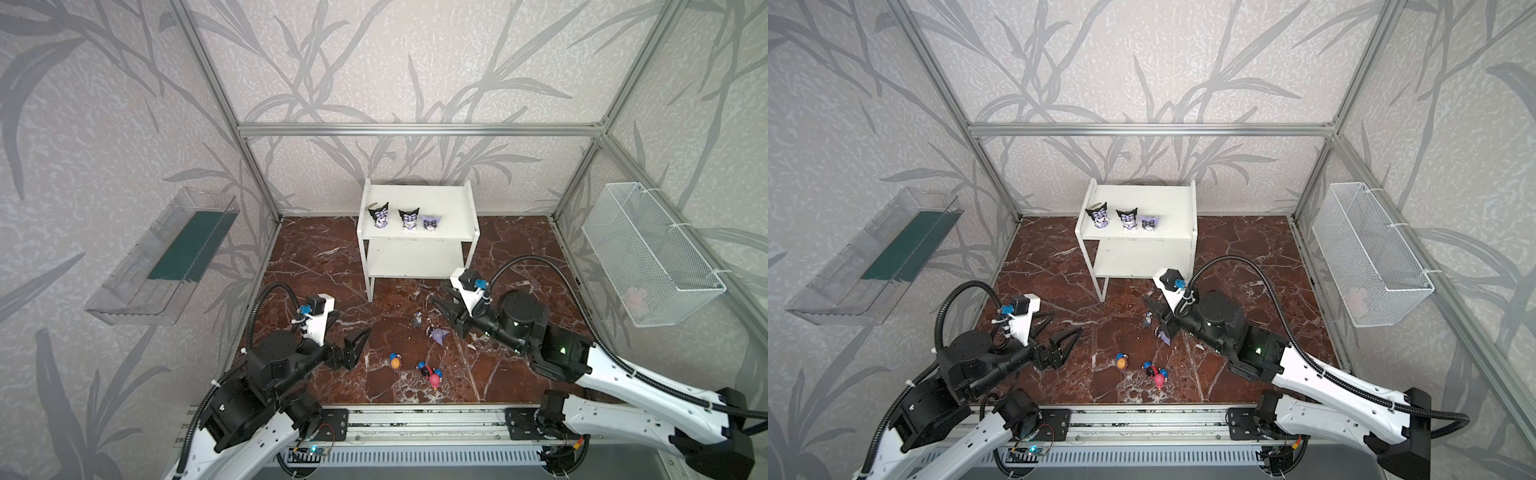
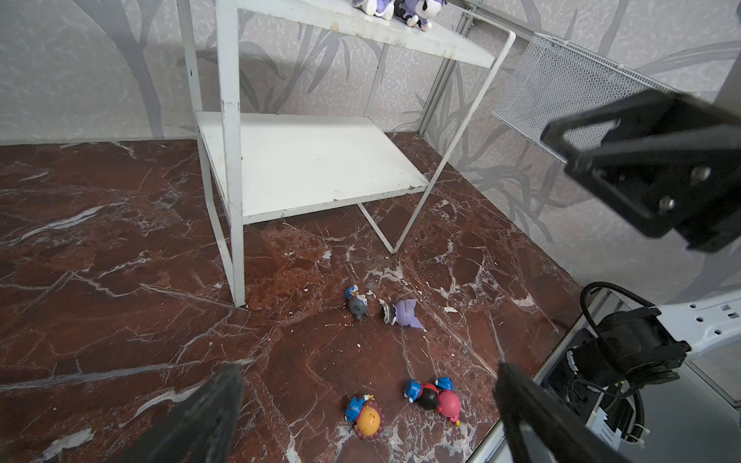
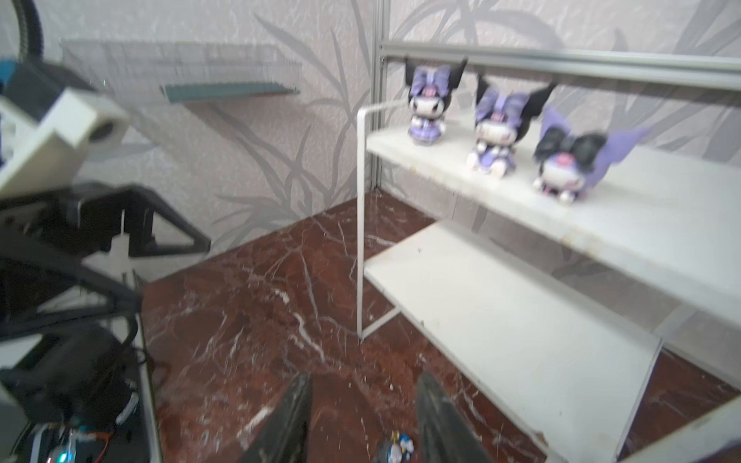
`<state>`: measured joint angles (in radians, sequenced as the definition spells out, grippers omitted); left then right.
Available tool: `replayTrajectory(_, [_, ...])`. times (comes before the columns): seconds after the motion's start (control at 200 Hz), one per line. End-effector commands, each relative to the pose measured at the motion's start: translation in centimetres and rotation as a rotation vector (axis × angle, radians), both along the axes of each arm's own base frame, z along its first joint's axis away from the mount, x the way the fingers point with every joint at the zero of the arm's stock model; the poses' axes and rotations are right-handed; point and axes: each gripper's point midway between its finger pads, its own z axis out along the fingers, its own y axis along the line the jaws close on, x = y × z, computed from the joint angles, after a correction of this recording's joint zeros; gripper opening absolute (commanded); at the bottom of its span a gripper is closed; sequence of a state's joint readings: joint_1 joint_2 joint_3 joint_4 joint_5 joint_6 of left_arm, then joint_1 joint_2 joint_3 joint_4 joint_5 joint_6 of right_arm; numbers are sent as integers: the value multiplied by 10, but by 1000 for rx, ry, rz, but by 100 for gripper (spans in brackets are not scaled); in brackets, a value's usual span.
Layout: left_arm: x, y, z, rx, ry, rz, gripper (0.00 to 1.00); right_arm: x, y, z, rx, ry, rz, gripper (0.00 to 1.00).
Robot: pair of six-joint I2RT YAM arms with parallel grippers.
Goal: Place and organize the plastic toys onto the shelf
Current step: 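Close the left gripper on a lying purple Kuromi while the right gripper approaches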
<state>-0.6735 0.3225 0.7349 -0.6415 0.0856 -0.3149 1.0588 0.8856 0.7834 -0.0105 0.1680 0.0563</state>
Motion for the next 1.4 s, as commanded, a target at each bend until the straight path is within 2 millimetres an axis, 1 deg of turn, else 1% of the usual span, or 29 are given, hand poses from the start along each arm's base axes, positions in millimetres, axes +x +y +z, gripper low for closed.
replayTrajectory(0.0, [2, -6, -7, 11, 16, -18, 99, -4, -16, -58, -58, 115, -67, 50])
replayTrajectory(0.03, [3, -7, -8, 15, 22, -21, 99, -5, -19, -70, -59, 135, -74, 52])
replayTrajectory(0.05, [3, -7, -8, 15, 21, -22, 99, -6, -20, -75, -55, 144, -77, 52])
replayTrajectory(0.055, [3, -7, -8, 17, 23, -22, 99, -6, -20, -80, -56, 151, -80, 53])
replayTrajectory(0.085, [4, -9, -10, 20, 30, -26, 99, -7, -22, -89, -52, 164, -85, 54])
replayTrajectory(0.09, [4, -9, -10, 20, 30, -25, 99, -7, -22, -93, -53, 169, -86, 54])
replayTrajectory(0.11, [4, -10, -10, 21, 33, -30, 99, -7, -23, -97, -50, 175, -90, 55])
replayTrajectory(0.115, [5, -11, -11, 23, 36, -31, 99, -7, -23, -102, -51, 181, -94, 55])
replayTrajectory(0.18, [6, -15, -14, 25, 53, -43, 99, -6, -26, -121, -52, 209, -118, 57])
replayTrajectory(0.295, [10, -26, -18, 8, 81, -69, 99, 3, -32, -158, -71, 271, -202, 62])
replayTrajectory(0.31, [12, -29, -23, 15, 99, -73, 99, 4, -33, -162, -78, 283, -211, 62])
replayTrajectory(0.365, [17, -35, -28, 10, 119, -79, 99, 8, -34, -178, -103, 320, -240, 63])
replayTrajectory(0.49, [26, -45, -37, 16, 162, -79, 99, 15, -26, -202, -135, 374, -236, 67])
replayTrajectory(0.515, [29, -46, -39, 17, 168, -73, 99, 23, -31, -207, -136, 391, -262, 67])
replayTrajectory(0.565, [33, -49, -42, 15, 180, -67, 99, 27, -31, -214, -146, 412, -267, 68])
replayTrajectory(0.695, [44, -57, -59, -10, 208, -50, 99, 33, -38, -223, -174, 422, -280, 71])
replayTrajectory(0.8, [52, -66, -82, -17, 241, -50, 99, 37, -51, -229, -170, 461, -308, 74])
replayTrajectory(0.93, [59, -82, -113, 41, 273, -70, 99, 40, -69, -233, -163, 517, -338, 81])
replayTrajectory(1.004, [58, -97, -126, 108, 248, -112, 99, 38, -76, -232, -166, 531, -346, 84])
replayTrajectory(1.164, [50, -136, -152, 298, 151, -263, 99, 32, -92, -232, -175, 565, -368, 90])
replayTrajectory(1.259, [48, -159, -161, 351, 75, -364, 97, 30, -101, -229, -130, 587, -389, 92])
replayTrajectory(1.399, [51, -177, -171, 438, -31, -463, 95, 28, -121, -226, -81, 625, -474, 93])
